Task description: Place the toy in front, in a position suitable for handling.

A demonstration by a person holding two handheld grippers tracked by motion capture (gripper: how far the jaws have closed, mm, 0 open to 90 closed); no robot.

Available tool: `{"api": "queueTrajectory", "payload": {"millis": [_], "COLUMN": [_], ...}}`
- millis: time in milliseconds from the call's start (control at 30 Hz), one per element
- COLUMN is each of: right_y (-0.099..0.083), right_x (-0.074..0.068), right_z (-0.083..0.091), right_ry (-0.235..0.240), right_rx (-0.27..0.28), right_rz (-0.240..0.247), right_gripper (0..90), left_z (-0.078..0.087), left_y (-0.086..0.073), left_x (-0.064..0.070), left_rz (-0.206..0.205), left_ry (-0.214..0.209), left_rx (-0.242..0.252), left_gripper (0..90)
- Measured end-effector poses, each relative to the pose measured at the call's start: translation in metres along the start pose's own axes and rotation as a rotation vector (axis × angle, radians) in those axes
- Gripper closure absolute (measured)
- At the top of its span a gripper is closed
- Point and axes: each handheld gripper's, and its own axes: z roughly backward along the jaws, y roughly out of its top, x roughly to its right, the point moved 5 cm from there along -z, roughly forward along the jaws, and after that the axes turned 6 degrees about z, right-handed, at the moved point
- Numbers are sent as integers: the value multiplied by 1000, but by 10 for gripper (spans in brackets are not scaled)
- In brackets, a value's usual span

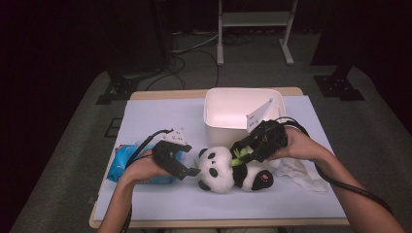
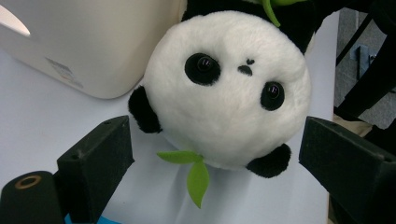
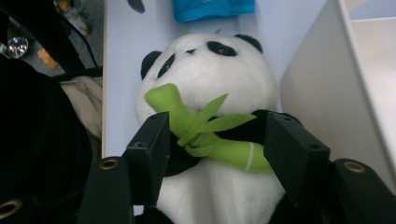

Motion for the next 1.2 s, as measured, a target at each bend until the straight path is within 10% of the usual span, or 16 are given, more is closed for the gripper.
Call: {"api": "queueTrajectory", "payload": {"millis": [933, 1200], "right_y": [0, 0], "right_x": [-19, -18], "right_z": [-41, -39], "right_ry": [-28, -52], "right_rx": [-100, -117], "right_rz": [39, 83], "right_gripper": [259, 479], "left_z": [0, 1], "left_y": [0, -1], "left_x": [1, 1], "left_rz": [-8, -5], "left_ry": [0, 1], "left_rx": [-2, 2], "left_gripper": [88, 88]}}
